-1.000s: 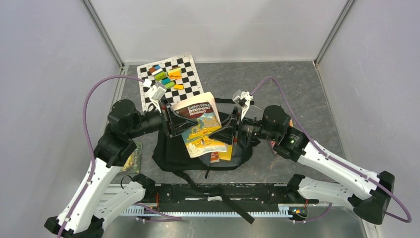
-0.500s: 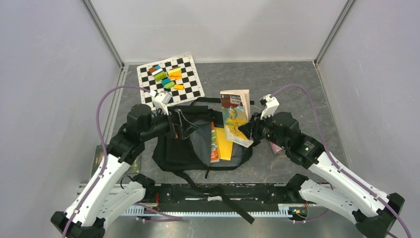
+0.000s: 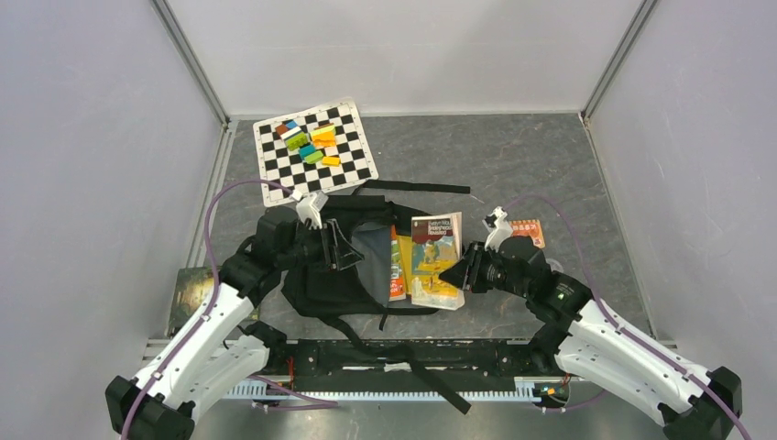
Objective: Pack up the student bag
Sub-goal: Pick up the book from the center of the board, then place the book in the student bag.
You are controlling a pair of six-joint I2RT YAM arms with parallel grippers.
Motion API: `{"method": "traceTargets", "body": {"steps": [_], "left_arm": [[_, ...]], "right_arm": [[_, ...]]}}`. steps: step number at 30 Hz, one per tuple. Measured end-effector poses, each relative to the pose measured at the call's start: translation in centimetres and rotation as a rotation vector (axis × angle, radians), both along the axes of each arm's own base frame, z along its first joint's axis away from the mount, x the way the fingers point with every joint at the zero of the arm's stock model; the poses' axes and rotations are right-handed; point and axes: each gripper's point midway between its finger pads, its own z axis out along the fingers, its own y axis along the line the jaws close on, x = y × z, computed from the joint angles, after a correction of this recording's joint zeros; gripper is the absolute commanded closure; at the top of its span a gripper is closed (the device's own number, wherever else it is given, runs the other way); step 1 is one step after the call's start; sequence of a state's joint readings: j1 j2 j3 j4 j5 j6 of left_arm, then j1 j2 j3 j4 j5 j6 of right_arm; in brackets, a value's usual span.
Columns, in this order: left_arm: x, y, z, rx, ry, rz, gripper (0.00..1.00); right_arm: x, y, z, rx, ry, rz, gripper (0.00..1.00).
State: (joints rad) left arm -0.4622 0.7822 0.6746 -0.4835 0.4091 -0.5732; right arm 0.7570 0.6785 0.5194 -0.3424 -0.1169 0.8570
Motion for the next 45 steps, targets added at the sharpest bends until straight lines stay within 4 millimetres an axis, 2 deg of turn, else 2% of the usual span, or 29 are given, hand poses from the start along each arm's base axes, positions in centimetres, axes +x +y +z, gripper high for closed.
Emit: {"method": "traceTargets", "body": {"steps": [3,5,6,10,16,22,32,45], "left_arm": [[-0.1,-0.6,0.6,-0.033,-0.005,-0.025,0.85],[-0.1,-1.1,0.9,-0.053,-0.005,-0.050,0.97],[-0.1,-1.2,1.0,-0.056,-0.003,-0.058,0.98],[-0.2,-1.9,2.7,-0.085,-0.023,-0.103,0.98],[-0.5,-2.6,5.2,-0.127,-0.080,-0.161,0.98],[-0.9,-2.9,5.5,-0.140,-0.082,-0.189,0.98],[-1.1,-3.0,5.7,-0.149,-0.090,-0.209,0.98],[-1.3,-3.3,6.2,-0.166,-0.110,-0.238,0.98]], "right_arm": [[-1.1,0.6,-0.9,0.047,0.081,0.017,1.00],[-1.5,0.9,-0.8,0.074,0.116,0.022,1.00],[-1.6,1.1,-0.6,0.088,0.123,0.022,1.00],[-1.7,2.0,0.4,0.183,0.144,0.019,1.00],[-1.4,2.5,0.3,0.239,0.172,-0.007,1.00],[-1.0,3.6,-0.2,0.287,0.182,-0.010,1.00],[-1.9,5.0,-3.2,0.232,0.221,0.010,1.00],[-0.1,7.6,-4.6,0.217,0.238,0.022,1.00]]}}
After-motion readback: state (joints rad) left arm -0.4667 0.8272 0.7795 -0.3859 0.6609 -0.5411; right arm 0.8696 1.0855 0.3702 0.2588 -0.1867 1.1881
